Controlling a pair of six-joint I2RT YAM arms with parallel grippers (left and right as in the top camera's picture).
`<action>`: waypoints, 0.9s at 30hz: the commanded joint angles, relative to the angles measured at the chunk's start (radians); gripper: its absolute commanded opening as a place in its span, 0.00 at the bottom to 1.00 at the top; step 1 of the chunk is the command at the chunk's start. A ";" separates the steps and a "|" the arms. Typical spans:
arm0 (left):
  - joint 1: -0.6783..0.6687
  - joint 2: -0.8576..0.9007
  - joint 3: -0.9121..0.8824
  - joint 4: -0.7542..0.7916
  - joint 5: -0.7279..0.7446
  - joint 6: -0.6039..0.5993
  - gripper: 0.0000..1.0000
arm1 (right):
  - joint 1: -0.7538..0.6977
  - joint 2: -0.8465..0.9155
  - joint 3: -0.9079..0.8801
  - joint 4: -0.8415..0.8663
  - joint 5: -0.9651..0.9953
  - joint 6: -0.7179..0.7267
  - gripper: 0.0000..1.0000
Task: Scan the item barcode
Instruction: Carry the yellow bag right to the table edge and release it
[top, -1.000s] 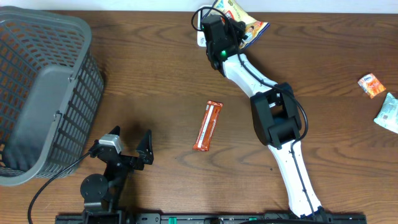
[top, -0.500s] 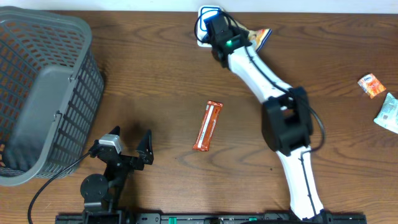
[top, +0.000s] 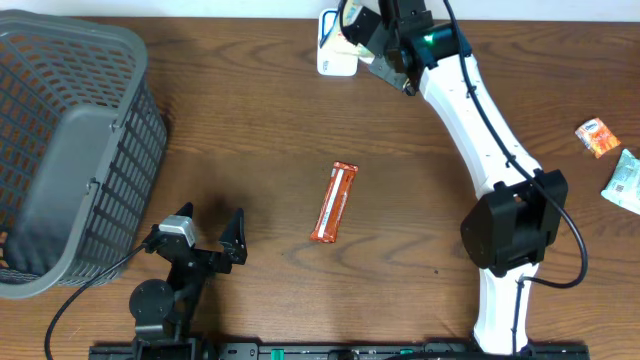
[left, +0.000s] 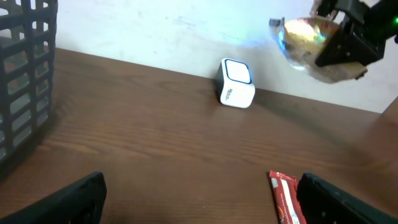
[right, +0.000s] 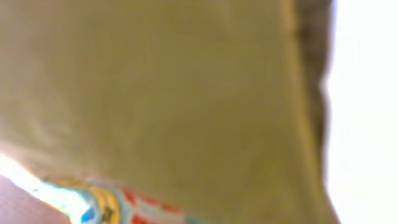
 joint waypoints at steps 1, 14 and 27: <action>0.005 0.000 -0.028 -0.012 0.016 0.002 0.98 | -0.002 -0.016 0.011 -0.027 -0.044 0.029 0.01; 0.005 0.000 -0.028 -0.012 0.016 0.002 0.98 | -0.314 -0.051 -0.063 0.023 0.113 0.098 0.01; 0.005 0.000 -0.028 -0.012 0.016 0.002 0.98 | -0.742 -0.051 -0.405 0.341 0.408 0.475 0.01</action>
